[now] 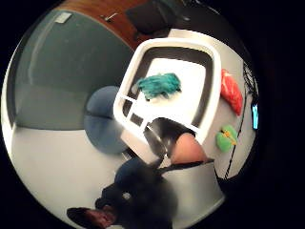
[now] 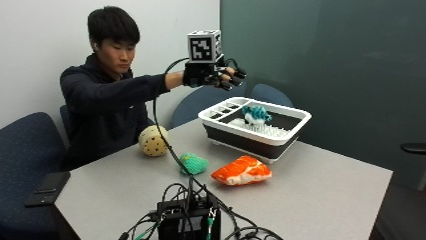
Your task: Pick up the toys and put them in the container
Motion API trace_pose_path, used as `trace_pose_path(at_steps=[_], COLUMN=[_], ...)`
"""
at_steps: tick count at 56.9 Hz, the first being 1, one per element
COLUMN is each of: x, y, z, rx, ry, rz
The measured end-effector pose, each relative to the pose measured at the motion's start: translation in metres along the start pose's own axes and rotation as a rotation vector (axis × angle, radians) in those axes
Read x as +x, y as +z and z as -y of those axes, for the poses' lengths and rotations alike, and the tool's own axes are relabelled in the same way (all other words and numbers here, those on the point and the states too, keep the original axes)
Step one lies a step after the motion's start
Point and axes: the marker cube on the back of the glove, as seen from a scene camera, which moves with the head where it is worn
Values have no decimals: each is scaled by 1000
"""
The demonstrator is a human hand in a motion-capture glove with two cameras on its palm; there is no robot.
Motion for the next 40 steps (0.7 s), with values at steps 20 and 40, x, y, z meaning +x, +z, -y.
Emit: trace_pose_path(at_steps=[20,40], x=[119,127], y=[73,197], z=[-99,-95], rx=[-322,-420], ry=[208,166], rz=[-23,-106])
